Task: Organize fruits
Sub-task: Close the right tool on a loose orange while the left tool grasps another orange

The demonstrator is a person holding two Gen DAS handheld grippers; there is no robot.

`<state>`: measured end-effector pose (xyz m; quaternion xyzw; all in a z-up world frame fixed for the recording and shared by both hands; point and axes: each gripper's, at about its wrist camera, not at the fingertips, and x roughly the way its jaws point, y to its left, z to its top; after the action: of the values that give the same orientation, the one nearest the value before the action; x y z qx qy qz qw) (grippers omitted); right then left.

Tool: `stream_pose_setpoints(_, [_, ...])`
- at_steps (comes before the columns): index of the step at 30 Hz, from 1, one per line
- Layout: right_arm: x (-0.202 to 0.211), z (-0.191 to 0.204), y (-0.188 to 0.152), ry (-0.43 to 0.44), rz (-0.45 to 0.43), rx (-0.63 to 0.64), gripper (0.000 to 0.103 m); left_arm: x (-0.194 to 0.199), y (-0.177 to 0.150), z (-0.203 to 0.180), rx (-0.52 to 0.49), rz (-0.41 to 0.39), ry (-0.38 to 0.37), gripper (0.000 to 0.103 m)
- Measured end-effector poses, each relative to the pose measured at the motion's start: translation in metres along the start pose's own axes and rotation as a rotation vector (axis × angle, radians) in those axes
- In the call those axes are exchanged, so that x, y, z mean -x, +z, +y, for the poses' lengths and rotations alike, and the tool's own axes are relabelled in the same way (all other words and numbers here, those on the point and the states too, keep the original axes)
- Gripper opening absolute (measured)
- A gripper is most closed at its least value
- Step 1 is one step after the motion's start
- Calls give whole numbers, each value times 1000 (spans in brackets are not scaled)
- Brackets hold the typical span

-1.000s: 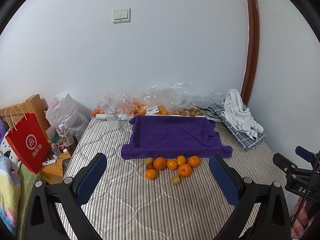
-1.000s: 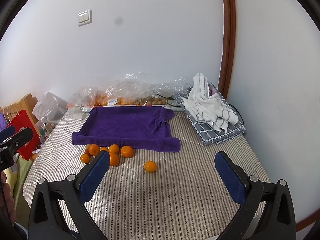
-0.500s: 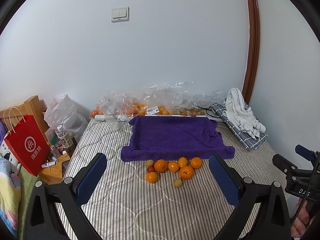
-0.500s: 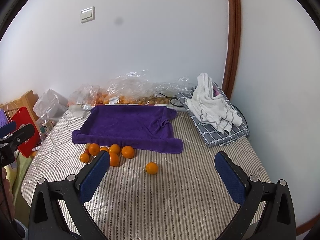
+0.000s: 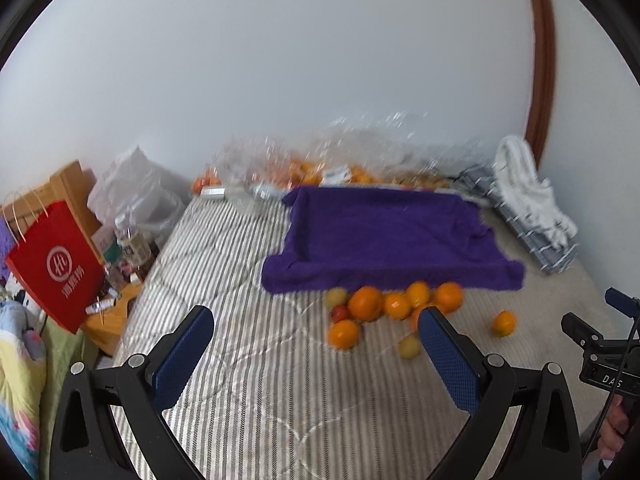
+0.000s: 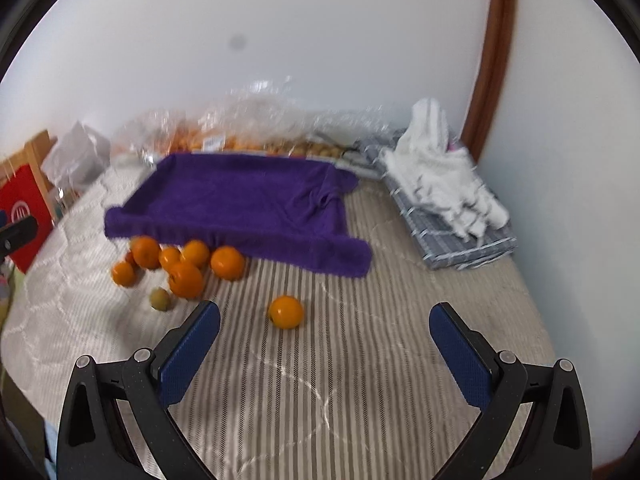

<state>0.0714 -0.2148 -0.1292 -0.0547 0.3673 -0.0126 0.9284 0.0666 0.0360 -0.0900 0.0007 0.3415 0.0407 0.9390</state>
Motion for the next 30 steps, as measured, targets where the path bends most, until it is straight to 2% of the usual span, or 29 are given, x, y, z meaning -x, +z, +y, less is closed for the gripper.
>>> stream_pose_setpoints(4, [-43, 3, -16, 48, 42, -11, 95, -39, -19, 8, -1, 71, 5, 100])
stream_pose_setpoints(6, [-63, 5, -22, 45, 77, -10, 85, -58, -30, 13, 1, 115, -6, 96])
stream_pose_setpoints(8, [-81, 7, -26, 51, 106, -17, 74, -71, -39, 18, 0, 157, -47, 91])
stream_pose_setpoints(14, [-105, 10, -35, 139, 133, 6, 70, -85, -56, 25, -19, 174, -86, 91])
stream_pose_setpoints(22, [-123, 14, -34, 168, 121, 37, 64, -96, -63, 21, -43, 189, -103, 90])
stream_pose_setpoints(27, [-129, 8, -30, 186, 116, 6, 58, -105, -67, 28, 3, 211, -119, 86])
stream_pose_setpoints(30, [-130, 5, -29, 194, 112, -1, 53, -105, -67, 30, 16, 192, -117, 86])
